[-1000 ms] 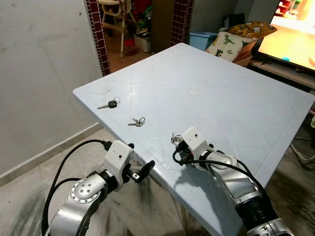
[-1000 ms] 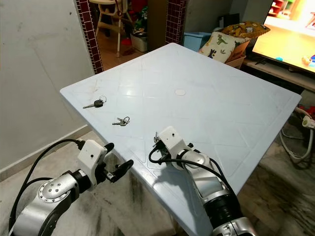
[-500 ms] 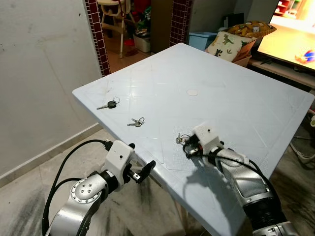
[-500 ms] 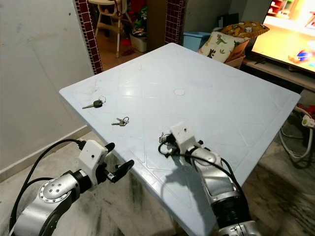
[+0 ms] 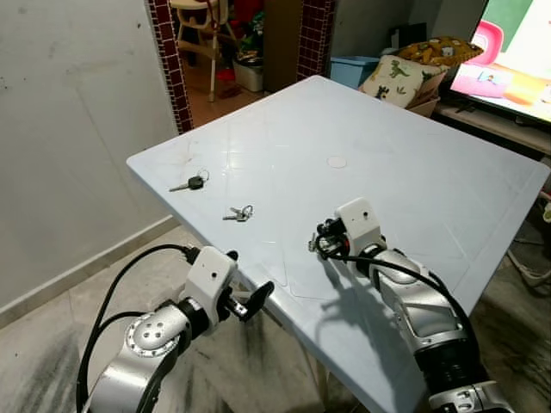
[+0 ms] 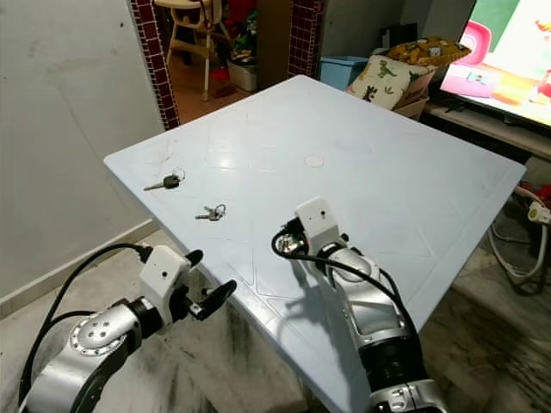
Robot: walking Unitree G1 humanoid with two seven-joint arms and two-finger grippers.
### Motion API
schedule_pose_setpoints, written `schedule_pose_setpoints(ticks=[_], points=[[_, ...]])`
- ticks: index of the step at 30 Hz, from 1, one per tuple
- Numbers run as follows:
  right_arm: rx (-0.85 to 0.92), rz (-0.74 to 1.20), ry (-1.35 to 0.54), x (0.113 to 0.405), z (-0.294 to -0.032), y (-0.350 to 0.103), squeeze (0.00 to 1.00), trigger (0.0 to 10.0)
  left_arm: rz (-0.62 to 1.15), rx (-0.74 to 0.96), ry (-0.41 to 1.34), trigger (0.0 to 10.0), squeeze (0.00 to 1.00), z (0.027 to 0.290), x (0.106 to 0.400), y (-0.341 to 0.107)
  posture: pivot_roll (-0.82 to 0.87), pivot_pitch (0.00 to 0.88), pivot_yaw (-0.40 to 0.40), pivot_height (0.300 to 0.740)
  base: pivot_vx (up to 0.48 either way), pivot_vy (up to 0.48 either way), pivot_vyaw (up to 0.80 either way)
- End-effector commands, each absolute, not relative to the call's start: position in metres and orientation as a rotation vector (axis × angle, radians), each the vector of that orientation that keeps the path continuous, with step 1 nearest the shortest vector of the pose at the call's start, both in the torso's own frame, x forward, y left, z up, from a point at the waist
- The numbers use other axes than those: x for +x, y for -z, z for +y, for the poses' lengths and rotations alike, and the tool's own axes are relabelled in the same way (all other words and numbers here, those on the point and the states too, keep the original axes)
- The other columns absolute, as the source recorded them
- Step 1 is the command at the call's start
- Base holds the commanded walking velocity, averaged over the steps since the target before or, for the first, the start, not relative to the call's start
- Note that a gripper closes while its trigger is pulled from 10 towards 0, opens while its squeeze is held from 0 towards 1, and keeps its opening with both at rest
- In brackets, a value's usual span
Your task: Hang keys on a hook
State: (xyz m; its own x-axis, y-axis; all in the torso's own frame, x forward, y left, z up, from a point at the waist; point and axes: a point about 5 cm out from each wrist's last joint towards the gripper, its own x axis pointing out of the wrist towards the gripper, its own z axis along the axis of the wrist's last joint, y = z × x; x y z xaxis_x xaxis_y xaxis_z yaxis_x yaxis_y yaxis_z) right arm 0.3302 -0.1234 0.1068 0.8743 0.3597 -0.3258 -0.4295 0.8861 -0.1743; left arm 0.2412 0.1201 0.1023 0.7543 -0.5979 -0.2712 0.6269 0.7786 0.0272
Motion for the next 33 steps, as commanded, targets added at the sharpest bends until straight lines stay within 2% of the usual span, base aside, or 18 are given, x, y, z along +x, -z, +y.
schedule_pose_setpoints(ticks=[1,9,10,12,13,14,15,28,29,31,32,33], points=[[-0.254,0.275,-0.392,0.334,-0.125,-0.111,1.0,10.0,0.245,0.125,0.676,10.0,0.0,0.118,0.242,-0.105,0.03,0.0,-0.011,0.74,0.0,0.0,0.0],[-0.287,0.349,-0.351,0.336,-0.133,-0.097,1.0,10.0,0.246,0.127,0.686,10.0,0.0,0.118,0.241,-0.106,0.03,0.0,-0.004,0.74,0.0,0.0,0.0],[-0.286,0.356,-0.352,0.335,-0.133,-0.096,0.96,10.0,0.246,0.127,0.687,10.0,0.0,0.118,0.241,-0.106,0.03,0.0,-0.005,0.74,0.0,0.0,0.0],[-0.286,0.356,-0.352,0.335,-0.133,-0.096,0.96,10.0,0.246,0.127,0.687,10.0,0.0,0.118,0.241,-0.106,0.03,0.0,-0.005,0.74,0.0,0.0,0.0],[-0.284,0.364,-0.353,0.334,-0.133,-0.095,0.17,10.0,0.246,0.128,0.687,10.0,0.0,0.118,0.241,-0.106,0.03,0.0,-0.004,0.74,0.0,0.0,0.0],[-0.284,0.364,-0.353,0.334,-0.133,-0.095,0.17,10.0,0.246,0.128,0.687,10.0,0.0,0.118,0.241,-0.106,0.03,0.0,-0.004,0.74,0.0,0.0,0.0],[-0.279,0.374,-0.361,0.333,-0.133,-0.093,0.0,10.0,0.246,0.128,0.687,10.0,0.0,0.118,0.241,-0.106,0.03,0.0,-0.004,0.74,0.0,0.0,0.0],[-0.264,0.43,-0.437,0.325,-0.126,-0.079,0.0,10.0,0.246,0.132,0.687,10.0,0.0,0.118,0.243,-0.106,0.03,0.0,-0.002,0.74,0.0,0.0,0.0],[-0.264,0.43,-0.442,0.325,-0.126,-0.079,0.0,7.4,0.245,0.133,0.687,10.0,0.0,0.118,0.243,-0.106,0.03,0.0,-0.002,0.74,0.0,0.0,0.0],[-0.263,0.43,-0.445,0.325,-0.126,-0.079,0.0,7.4,0.245,0.134,0.687,10.0,0.0,0.118,0.243,-0.106,0.03,0.0,-0.002,0.74,0.0,0.0,0.0],[-0.262,0.431,-0.446,0.325,-0.126,-0.078,0.0,0.0,0.244,0.134,0.686,10.0,0.0,0.118,0.243,-0.106,0.03,0.0,-0.004,0.74,0.0,0.0,0.0],[-0.262,0.432,-0.447,0.325,-0.126,-0.078,0.0,0.0,0.244,0.134,0.686,10.0,0.0,0.118,0.243,-0.106,0.03,0.0,-0.004,0.74,0.0,0.0,0.0]])
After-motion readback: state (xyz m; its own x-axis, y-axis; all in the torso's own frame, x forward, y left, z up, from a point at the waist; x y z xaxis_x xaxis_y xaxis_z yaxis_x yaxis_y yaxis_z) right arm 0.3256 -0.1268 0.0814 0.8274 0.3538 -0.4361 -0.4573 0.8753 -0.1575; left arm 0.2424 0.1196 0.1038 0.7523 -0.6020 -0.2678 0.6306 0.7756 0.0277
